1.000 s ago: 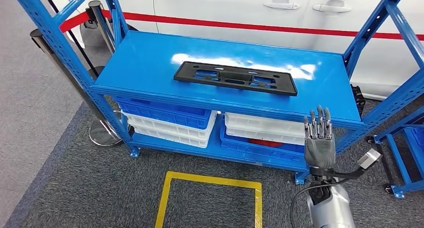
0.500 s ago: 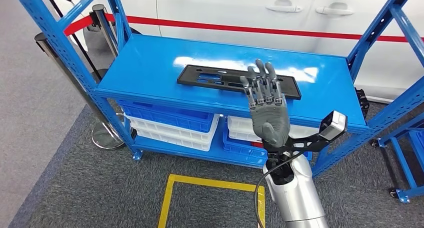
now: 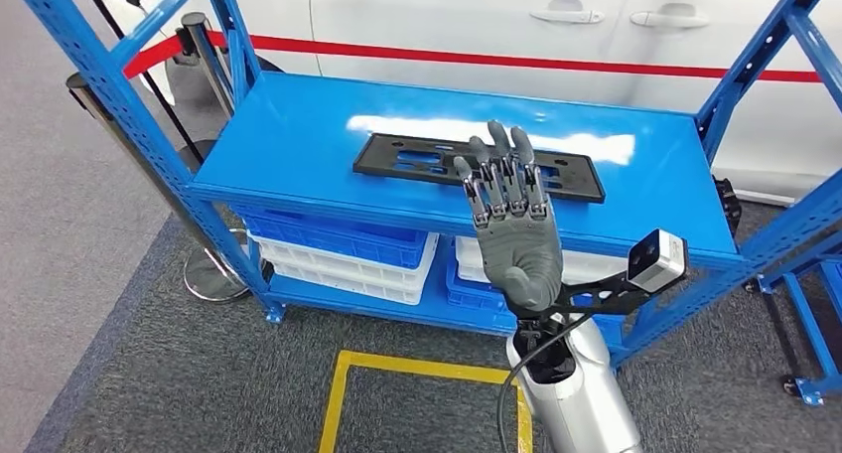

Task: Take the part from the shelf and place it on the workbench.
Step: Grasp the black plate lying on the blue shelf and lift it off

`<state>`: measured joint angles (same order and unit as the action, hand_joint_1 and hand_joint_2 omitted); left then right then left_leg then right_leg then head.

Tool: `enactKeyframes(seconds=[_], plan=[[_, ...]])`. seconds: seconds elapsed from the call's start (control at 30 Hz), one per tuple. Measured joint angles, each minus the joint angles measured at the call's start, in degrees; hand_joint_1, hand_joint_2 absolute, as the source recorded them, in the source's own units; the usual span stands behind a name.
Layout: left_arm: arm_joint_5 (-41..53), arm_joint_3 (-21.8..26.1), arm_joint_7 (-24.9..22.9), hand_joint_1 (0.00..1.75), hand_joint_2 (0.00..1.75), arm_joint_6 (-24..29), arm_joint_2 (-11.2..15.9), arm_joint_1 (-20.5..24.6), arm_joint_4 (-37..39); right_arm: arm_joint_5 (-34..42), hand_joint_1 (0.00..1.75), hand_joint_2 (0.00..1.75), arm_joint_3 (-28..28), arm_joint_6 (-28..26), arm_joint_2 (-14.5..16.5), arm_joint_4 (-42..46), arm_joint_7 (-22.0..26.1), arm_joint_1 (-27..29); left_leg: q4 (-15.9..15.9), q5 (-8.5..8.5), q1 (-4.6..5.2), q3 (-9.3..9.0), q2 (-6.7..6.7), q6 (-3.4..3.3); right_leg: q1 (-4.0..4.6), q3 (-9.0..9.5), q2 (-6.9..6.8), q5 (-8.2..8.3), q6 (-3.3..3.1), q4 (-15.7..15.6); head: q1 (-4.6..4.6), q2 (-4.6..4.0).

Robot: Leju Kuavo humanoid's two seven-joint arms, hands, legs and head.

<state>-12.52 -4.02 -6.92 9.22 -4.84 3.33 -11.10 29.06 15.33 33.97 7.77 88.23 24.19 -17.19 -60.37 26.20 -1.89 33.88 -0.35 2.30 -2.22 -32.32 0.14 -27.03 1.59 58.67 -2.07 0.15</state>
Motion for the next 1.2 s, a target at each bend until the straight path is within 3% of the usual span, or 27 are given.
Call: enactKeyframes(seconds=[0.1,0.17,0.3,0.33,0.37,0.47,0.53,0.57,0.67,0.7,0.8,0.83,0.87,0.9,0.97,1.0,1.07,1.13,1.2], plan=[[0.39,-0.14,0.02,0.0,0.0,0.05,0.01,0.16,0.06,0.3,0.0,1.75,0.19,0.24,0.01,0.45,-0.02,0.21,0.62,0.09,0.3,0.06,-0.13,-1.63,0.0,-0.07,0.01,0.07,1.02,-0.2,0.08,0.0],[0.51,-0.26,0.01,0.0,0.0,0.06,0.06,0.13,0.08,0.48,0.0,1.75,0.25,0.56,0.0,0.62,0.02,0.28,0.9,-0.12,0.37,-0.03,-0.1,-2.62,-0.15,-0.68,-0.08,-1.11,1.32,1.26,0.15,0.0],[0.5,-0.38,-0.22,0.0,0.0,0.17,0.08,0.11,0.09,0.55,0.0,0.0,0.25,1.14,-0.03,0.6,0.07,0.46,1.06,-0.2,1.1,0.03,-0.05,-3.77,0.54,-7.48,-0.13,-6.97,0.89,14.77,0.24,-0.01],[0.48,-0.38,-0.36,0.0,0.0,0.25,0.08,0.11,0.1,0.52,0.0,0.0,0.26,1.35,-0.03,0.55,0.09,0.49,1.06,-0.17,1.4,0.0,-0.08,-3.92,0.82,-8.51,-0.13,-6.94,0.57,16.45,0.24,-0.01],[0.47,-0.38,-0.5,0.0,0.0,0.33,0.08,0.11,0.1,0.45,0.0,0.0,0.26,1.56,-0.03,0.51,0.11,0.45,1.06,-0.14,1.74,-0.08,-0.13,-4.05,1.16,-8.45,-0.12,-5.79,0.07,15.84,0.24,-0.01],[0.57,-0.44,-0.77,0.0,0.0,0.38,-0.09,0.12,0.11,-0.07,0.0,0.0,0.29,1.89,-0.01,0.5,0.43,0.05,1.05,-0.02,2.6,-0.41,-0.31,-4.32,2.59,-3.69,-0.14,-0.17,-2.64,5.05,0.06,0.0],[0.67,-0.48,-0.83,0.0,0.0,0.43,-0.27,0.16,0.12,-0.36,0.0,0.0,0.31,1.96,0.03,0.51,0.78,-0.25,1.08,-0.03,2.56,-0.29,-0.28,-4.19,3.35,-1.92,-0.28,0.96,-3.86,0.89,-0.07,0.0],[0.7,-0.5,-0.84,0.0,0.0,0.43,-0.36,0.19,0.13,-0.43,0.0,0.0,0.32,2.0,0.04,0.51,0.91,-0.32,1.13,-0.08,2.49,-0.22,-0.2,-4.02,3.51,-1.83,-0.33,0.98,-3.98,0.55,-0.12,0.0],[0.74,-0.55,-0.83,0.0,0.0,0.57,-0.32,0.26,0.13,-0.47,0.0,0.0,0.32,2.4,0.14,0.53,1.16,-0.5,0.27,0.8,2.54,-0.1,-0.02,-3.26,2.87,-1.06,-0.26,1.73,-3.51,-1.02,-0.04,0.0],[0.75,-0.56,-0.82,0.0,0.0,0.65,-0.3,0.27,0.13,-0.46,0.0,0.0,0.33,2.61,0.21,0.53,1.2,-0.59,-1.57,2.04,2.52,0.61,-0.01,-2.9,2.5,-0.76,-0.25,1.98,-3.35,-1.54,-0.07,0.0],[0.76,-0.57,-0.74,0.0,0.0,0.82,-0.25,0.22,0.13,-0.45,0.0,0.0,0.34,2.95,0.32,0.49,1.23,-0.65,-11.6,6.95,1.69,5.21,0.0,-1.74,2.01,-0.71,-0.06,2.09,-3.23,-1.7,-0.12,0.0],[0.78,-0.57,-0.69,0.0,0.0,0.87,-0.2,0.19,0.13,-0.45,0.0,0.0,0.34,2.96,0.32,0.48,1.23,-0.61,-13.57,7.32,1.38,6.16,0.01,-1.4,1.86,-0.76,0.14,2.07,-3.11,-1.62,-0.13,0.0],[0.82,-0.57,-0.65,0.0,0.0,0.93,-0.13,0.15,0.13,-0.45,0.0,0.0,0.34,2.97,0.32,0.47,1.23,-0.59,-13.39,6.54,1.07,6.07,0.01,-1.08,1.68,-0.8,0.43,2.03,-2.9,-1.5,-0.13,0.0],[0.86,-0.57,-0.59,0.0,0.0,0.97,-0.05,0.12,0.13,-0.45,0.0,0.0,0.34,2.98,0.33,0.47,1.23,-0.6,-10.99,4.8,0.78,4.88,-0.02,-0.78,1.45,-0.81,0.79,1.95,-2.61,-1.3,-0.13,0.0],[0.99,-0.59,-0.42,0.0,0.0,0.96,0.05,0.08,0.15,-0.46,0.0,0.0,0.35,3.03,0.38,0.49,1.23,-0.63,-3.41,1.44,0.32,1.1,-0.89,-0.33,1.13,-1.03,1.55,1.58,-1.76,-0.54,-0.14,0.0],[1.03,-0.63,-0.34,0.0,0.0,0.91,0.07,0.08,0.16,-0.46,0.0,0.0,0.38,3.05,0.42,0.5,1.23,-0.63,-0.8,0.69,0.24,-0.19,-1.36,-0.5,1.08,-1.28,1.88,1.43,-1.31,-0.14,-0.11,0.0],[1.09,-0.73,-0.24,0.0,0.0,0.67,0.07,0.12,0.2,-0.46,0.0,0.0,0.44,3.1,0.49,0.56,1.23,-0.56,0.67,0.84,0.49,-0.85,-1.87,-1.33,1.08,-1.75,2.46,1.45,-0.51,0.21,-0.05,0.0],[1.09,-0.8,-0.19,0.0,0.0,0.39,0.08,0.19,0.2,-0.44,0.0,0.0,0.46,3.2,0.51,0.69,1.23,-0.33,0.78,0.57,0.61,-0.78,-1.2,-2.36,0.91,-1.83,2.67,1.55,0.03,0.14,-0.03,-0.01],[1.09,-0.83,-0.18,0.0,0.0,0.28,0.08,0.14,0.2,-0.42,0.0,0.0,0.45,3.31,0.51,1.02,1.24,-0.11,1.06,0.3,0.57,-0.81,-0.43,-3.2,0.9,-2.9,1.68,-0.04,0.4,2.48,0.1,-0.01]])
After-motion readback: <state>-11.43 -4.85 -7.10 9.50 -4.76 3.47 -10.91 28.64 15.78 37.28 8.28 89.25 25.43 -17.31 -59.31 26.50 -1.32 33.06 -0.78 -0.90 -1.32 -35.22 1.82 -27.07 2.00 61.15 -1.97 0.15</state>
